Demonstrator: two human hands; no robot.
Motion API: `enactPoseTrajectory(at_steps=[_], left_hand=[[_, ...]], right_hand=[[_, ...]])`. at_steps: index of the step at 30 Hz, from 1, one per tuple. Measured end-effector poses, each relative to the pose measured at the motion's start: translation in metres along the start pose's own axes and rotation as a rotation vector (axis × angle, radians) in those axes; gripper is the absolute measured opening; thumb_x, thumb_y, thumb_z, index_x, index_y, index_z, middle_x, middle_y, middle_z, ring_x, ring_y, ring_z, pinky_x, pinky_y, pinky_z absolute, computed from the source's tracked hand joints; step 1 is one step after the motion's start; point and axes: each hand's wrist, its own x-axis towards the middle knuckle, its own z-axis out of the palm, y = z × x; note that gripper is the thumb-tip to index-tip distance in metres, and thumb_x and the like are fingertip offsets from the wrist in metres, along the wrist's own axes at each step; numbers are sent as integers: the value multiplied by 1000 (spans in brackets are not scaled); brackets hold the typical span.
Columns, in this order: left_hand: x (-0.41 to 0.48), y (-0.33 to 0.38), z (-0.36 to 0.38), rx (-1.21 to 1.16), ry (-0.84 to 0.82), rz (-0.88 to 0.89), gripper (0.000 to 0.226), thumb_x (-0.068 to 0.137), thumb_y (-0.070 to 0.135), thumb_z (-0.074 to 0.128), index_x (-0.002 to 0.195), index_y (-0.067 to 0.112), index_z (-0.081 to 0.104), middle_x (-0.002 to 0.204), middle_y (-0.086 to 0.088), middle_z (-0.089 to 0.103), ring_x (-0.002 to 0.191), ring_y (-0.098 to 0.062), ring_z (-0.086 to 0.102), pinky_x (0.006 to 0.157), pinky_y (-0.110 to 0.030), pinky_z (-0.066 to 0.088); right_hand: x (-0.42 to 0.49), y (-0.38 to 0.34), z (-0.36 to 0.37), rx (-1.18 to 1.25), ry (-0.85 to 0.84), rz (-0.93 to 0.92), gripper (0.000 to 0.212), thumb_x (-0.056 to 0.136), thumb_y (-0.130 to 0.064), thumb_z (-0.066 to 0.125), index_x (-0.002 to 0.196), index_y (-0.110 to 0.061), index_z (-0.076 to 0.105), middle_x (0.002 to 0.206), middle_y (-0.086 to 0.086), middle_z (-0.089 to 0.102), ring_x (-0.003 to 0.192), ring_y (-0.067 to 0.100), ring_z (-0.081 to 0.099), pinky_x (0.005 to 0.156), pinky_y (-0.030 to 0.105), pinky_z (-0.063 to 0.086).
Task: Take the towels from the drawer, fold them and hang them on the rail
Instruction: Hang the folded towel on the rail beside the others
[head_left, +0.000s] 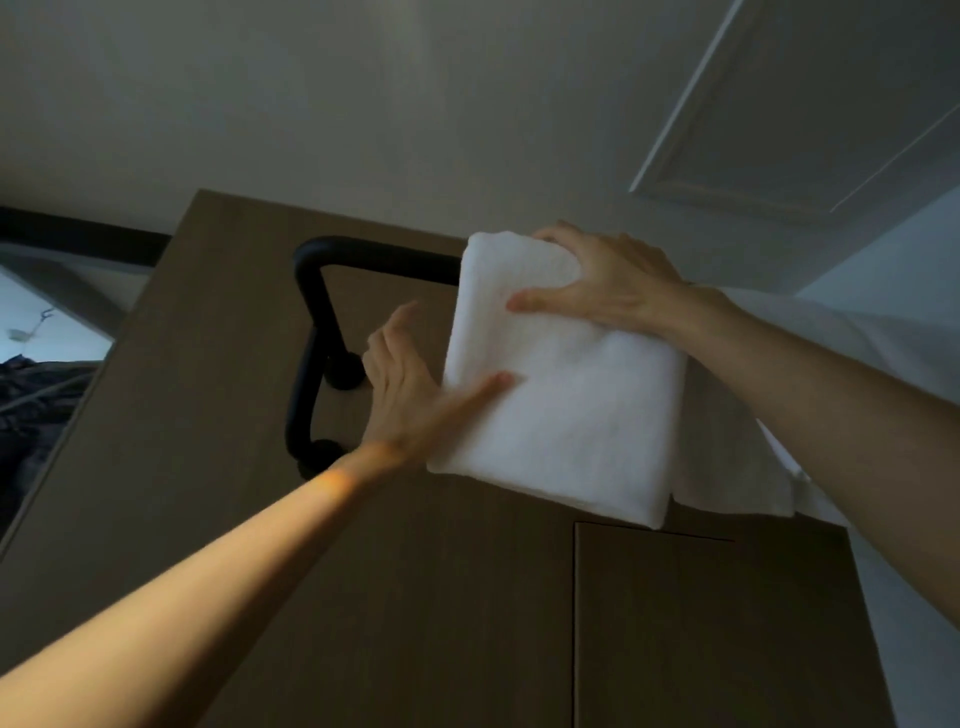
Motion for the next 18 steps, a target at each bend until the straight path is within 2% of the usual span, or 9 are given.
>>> enactPoseTrajectory(at_steps=[3,5,8,11,13,17,18], left_hand=[[15,5,-6,-156,-131,-99,124,60,68,76,150,35,-1,158,8,8,144,-16,16,115,-46,24],[26,7,-7,-239,-225,-143,130,55,70,78,150,36,-3,158,6,13,142,-19,25,112,-50,30],[41,10,-6,-252,-328,-182,134,44,75,78,149,35,6,149,4,31,131,-19,42,104,-49,43],[52,9,0,-230,-406,-188,130,41,80,76,146,38,13,146,7,34,133,-22,39,107,-52,38],[56,7,5,-300,-431,-204,125,47,74,80,147,38,14,145,8,38,132,-19,41,107,-47,38],[51,7,8,-474,-456,-168,97,66,54,82,145,36,28,130,12,53,112,-8,55,95,-32,46],[51,7,9,-488,-455,-163,90,69,51,81,143,36,32,126,12,55,108,-7,57,92,-30,48]], right_hand=[[10,-1,-2,41,-48,75,77,72,-90,35,133,-44,45,130,-5,57,113,25,54,85,36,37],[15,-5,-2,71,-45,132,79,77,-89,23,126,-36,56,128,-3,60,116,27,54,91,39,39],[19,-11,-4,65,-41,208,80,83,-83,17,97,-20,64,97,1,64,94,28,58,81,38,38],[21,-12,-3,54,-20,243,87,84,-83,17,97,-10,63,89,3,65,79,21,56,76,36,37],[23,-10,0,56,-7,270,91,81,-86,18,99,-10,64,91,2,66,82,23,56,80,37,40],[25,-10,1,57,-2,291,85,82,-85,19,90,-14,64,91,-2,67,94,27,59,87,38,42],[24,-10,2,54,2,290,81,84,-83,20,96,-17,65,98,-2,68,100,28,59,89,38,41]])
